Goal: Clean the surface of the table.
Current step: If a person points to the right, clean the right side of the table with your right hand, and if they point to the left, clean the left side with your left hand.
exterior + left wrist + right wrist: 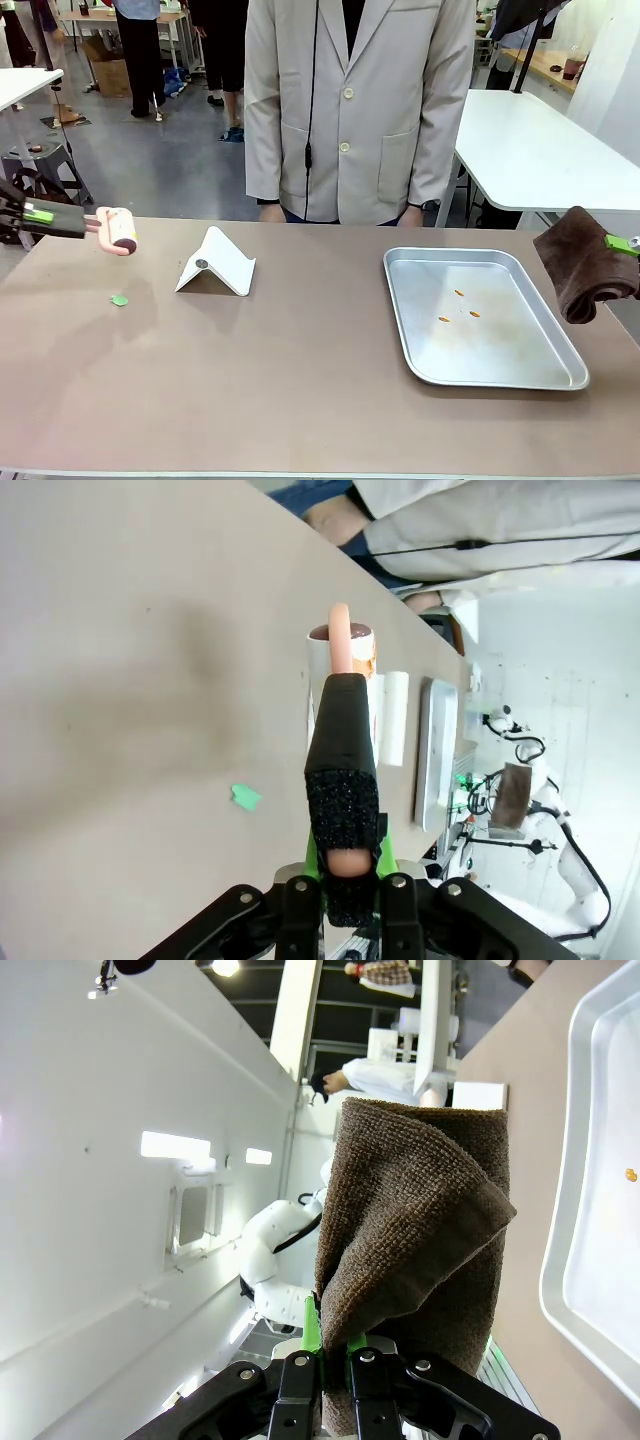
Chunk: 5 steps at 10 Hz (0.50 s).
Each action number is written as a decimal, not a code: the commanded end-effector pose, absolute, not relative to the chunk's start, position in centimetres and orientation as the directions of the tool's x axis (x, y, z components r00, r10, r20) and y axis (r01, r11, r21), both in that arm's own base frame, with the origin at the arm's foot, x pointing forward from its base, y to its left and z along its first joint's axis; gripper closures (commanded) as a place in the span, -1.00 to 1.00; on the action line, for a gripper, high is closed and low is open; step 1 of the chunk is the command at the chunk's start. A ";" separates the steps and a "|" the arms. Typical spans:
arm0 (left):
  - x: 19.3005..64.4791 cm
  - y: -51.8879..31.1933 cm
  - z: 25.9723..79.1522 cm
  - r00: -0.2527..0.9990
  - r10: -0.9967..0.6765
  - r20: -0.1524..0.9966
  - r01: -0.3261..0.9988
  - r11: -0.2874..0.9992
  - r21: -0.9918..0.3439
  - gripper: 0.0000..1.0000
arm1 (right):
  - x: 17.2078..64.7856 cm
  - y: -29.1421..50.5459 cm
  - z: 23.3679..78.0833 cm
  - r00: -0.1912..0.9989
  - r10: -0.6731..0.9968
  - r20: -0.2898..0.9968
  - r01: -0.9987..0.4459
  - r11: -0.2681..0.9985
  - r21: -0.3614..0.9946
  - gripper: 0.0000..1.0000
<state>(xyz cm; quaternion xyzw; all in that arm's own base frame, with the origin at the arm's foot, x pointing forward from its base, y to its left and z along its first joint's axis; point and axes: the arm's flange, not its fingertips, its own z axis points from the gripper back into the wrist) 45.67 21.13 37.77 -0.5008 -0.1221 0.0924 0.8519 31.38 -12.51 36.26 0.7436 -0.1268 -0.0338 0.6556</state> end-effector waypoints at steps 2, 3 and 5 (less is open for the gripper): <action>39.9 24.3 38.2 0.972 0.144 0.188 0.091 0.506 -0.858 0.58 | 31.3 -12.4 36.7 0.966 -0.226 0.127 -0.157 -0.116 0.981 1.00; 38.9 25.2 38.0 0.978 0.086 0.190 0.119 0.516 -0.848 0.58 | 31.3 -12.4 36.7 0.966 -0.226 0.127 -0.157 -0.116 0.981 1.00; 36.9 27.7 37.7 0.986 -0.025 0.166 0.155 0.513 -0.844 0.58 | 31.3 -12.4 36.7 0.966 -0.226 0.127 -0.157 -0.116 0.981 1.00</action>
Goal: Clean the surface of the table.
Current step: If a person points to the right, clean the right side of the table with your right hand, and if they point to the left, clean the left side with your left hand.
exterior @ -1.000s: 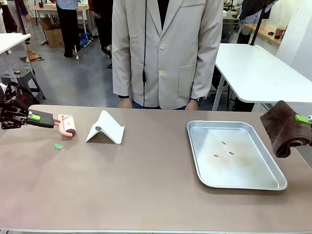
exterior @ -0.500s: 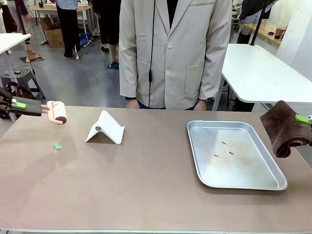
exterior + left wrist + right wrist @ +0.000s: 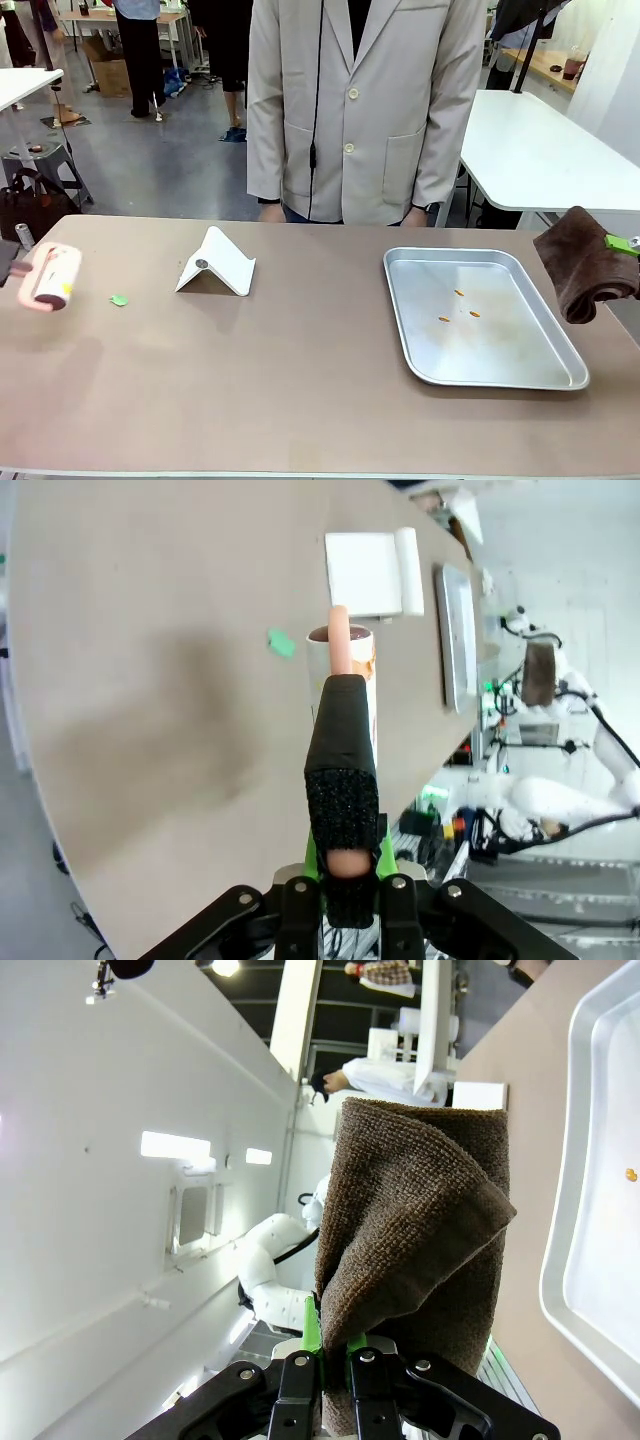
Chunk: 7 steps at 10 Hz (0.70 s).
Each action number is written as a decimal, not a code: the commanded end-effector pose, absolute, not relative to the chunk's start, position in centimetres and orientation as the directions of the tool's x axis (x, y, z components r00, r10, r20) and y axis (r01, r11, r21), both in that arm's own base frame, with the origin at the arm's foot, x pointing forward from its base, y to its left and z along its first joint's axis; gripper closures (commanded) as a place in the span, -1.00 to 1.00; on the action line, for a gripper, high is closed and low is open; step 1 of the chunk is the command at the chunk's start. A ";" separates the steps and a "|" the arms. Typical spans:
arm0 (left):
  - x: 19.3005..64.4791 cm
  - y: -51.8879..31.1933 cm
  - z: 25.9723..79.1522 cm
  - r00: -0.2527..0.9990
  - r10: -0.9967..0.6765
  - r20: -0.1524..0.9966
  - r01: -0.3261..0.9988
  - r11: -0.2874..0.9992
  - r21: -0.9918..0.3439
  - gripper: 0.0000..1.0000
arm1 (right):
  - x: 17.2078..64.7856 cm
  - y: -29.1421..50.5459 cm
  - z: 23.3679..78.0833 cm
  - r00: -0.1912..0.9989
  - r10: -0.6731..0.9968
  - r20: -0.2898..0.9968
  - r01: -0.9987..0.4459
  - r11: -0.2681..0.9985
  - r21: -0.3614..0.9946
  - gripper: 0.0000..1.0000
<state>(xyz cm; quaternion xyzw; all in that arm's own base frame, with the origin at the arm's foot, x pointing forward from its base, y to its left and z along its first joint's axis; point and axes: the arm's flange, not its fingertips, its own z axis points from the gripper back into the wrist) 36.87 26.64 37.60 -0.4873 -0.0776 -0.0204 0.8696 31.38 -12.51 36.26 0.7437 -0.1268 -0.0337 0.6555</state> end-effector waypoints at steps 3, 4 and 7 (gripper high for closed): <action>36.7 30.5 36.4 0.992 -0.030 0.122 0.119 0.532 -0.838 0.58 | 31.3 -12.4 36.7 0.966 -0.226 0.127 -0.157 -0.116 0.981 1.00; 37.2 31.1 36.0 0.993 0.007 0.117 0.095 0.537 -0.838 0.58 | 31.3 -12.4 36.7 0.966 -0.226 0.127 -0.157 -0.116 0.981 1.00; 39.2 31.6 35.2 0.997 0.043 0.068 0.036 0.525 -0.850 0.58 | 31.3 -12.4 36.7 0.966 -0.226 0.127 -0.157 -0.116 0.981 1.00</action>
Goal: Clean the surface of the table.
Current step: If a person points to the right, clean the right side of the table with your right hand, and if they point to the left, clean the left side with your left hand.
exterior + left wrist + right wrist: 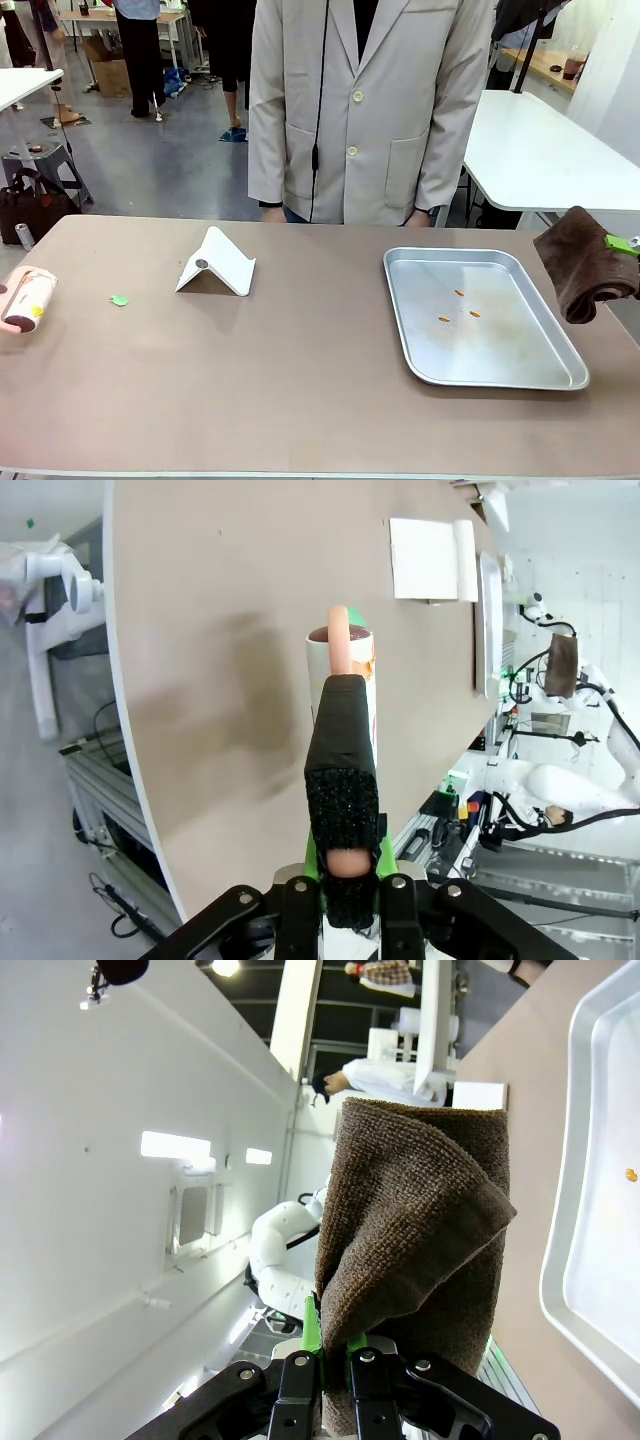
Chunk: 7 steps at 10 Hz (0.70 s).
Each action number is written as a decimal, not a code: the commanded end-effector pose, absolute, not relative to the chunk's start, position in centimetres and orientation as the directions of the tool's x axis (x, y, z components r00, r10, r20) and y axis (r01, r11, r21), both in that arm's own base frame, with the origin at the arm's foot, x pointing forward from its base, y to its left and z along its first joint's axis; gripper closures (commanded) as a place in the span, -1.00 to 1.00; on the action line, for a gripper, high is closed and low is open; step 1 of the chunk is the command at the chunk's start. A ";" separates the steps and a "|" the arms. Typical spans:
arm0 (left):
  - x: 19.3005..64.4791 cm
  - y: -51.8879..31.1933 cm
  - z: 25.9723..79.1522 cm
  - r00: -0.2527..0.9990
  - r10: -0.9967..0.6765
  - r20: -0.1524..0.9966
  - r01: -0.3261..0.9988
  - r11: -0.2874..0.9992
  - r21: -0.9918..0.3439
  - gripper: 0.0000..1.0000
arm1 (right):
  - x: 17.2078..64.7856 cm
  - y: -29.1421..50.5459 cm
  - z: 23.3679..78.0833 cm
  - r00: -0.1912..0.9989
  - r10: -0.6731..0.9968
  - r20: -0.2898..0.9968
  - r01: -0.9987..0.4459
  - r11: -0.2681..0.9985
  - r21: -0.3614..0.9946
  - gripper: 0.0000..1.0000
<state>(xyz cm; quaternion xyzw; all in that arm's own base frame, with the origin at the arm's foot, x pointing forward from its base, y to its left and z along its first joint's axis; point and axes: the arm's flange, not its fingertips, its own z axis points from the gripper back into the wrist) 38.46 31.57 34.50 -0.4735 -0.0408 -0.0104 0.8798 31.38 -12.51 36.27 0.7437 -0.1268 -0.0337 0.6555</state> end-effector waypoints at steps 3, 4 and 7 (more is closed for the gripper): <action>40.7 31.5 34.3 0.997 0.065 0.028 -0.011 0.527 -0.850 0.58 | 31.3 -12.4 36.7 0.966 -0.226 0.127 -0.157 -0.116 0.981 1.00; 40.9 31.1 34.0 0.999 0.047 0.013 -0.014 0.528 -0.849 0.58 | 31.3 -12.4 36.7 0.966 -0.226 0.127 -0.157 -0.116 0.981 1.00; 41.5 29.6 33.1 1.000 0.020 -0.009 -0.019 0.561 -0.827 0.58 | 31.3 -12.4 36.7 0.966 -0.226 0.127 -0.157 -0.116 0.981 1.00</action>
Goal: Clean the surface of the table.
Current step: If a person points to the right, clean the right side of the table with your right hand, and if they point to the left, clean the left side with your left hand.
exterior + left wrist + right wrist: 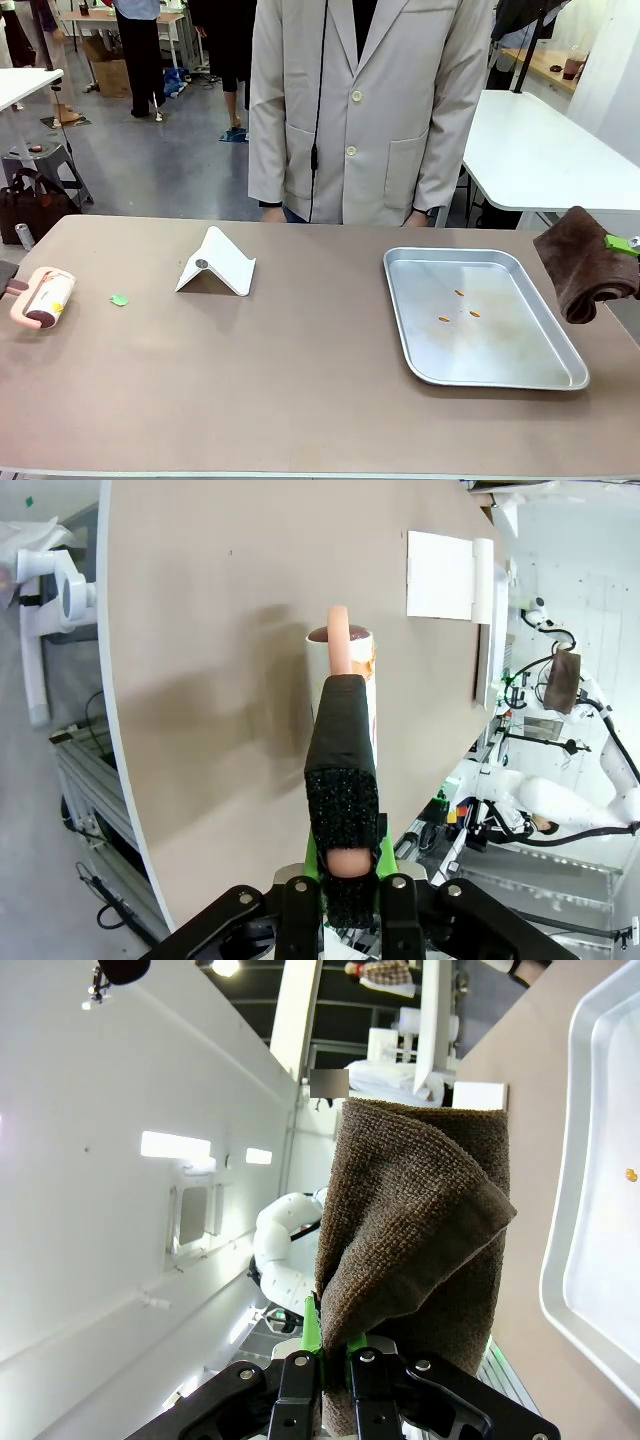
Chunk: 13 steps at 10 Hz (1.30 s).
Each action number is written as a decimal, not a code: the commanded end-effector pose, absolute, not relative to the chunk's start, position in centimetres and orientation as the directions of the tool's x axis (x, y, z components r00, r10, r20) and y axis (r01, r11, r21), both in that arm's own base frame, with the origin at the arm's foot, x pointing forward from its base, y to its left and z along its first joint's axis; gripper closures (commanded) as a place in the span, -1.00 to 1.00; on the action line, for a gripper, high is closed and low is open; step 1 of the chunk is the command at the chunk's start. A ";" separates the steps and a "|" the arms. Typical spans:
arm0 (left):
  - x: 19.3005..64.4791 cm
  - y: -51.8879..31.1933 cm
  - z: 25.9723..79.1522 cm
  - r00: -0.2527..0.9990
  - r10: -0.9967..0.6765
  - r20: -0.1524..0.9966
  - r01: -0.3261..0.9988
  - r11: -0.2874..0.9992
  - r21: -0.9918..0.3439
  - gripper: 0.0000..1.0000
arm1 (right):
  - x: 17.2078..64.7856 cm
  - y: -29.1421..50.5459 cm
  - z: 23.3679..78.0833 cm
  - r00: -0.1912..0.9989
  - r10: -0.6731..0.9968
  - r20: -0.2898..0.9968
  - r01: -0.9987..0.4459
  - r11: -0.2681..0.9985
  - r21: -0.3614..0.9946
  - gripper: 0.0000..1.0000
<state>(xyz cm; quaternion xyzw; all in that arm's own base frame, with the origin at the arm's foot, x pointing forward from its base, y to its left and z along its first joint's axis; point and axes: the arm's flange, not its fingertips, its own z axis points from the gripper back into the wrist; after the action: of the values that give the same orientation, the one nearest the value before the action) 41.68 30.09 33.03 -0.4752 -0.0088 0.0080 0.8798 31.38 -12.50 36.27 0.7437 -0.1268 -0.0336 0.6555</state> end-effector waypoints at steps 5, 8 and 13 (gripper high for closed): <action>42.7 24.4 30.7 0.997 0.074 -0.027 -0.068 0.636 -0.768 0.58 | 31.3 -12.4 36.7 0.966 -0.226 0.127 -0.157 -0.116 0.981 1.00; 43.0 21.5 30.1 0.998 0.048 -0.038 -0.061 0.645 -0.762 0.58 | 31.3 -12.4 36.7 0.966 -0.226 0.127 -0.157 -0.116 0.981 1.00; 44.7 17.0 29.8 0.998 -0.027 -0.053 -0.024 0.634 -0.773 0.58 | 31.3 -12.4 36.7 0.966 -0.226 0.127 -0.157 -0.116 0.981 1.00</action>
<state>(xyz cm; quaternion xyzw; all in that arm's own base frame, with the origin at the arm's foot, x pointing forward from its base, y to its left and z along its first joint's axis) 44.83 18.06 31.51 -0.4527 0.0288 -0.0139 0.8911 31.38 -12.50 36.27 0.7437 -0.1267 -0.0336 0.6555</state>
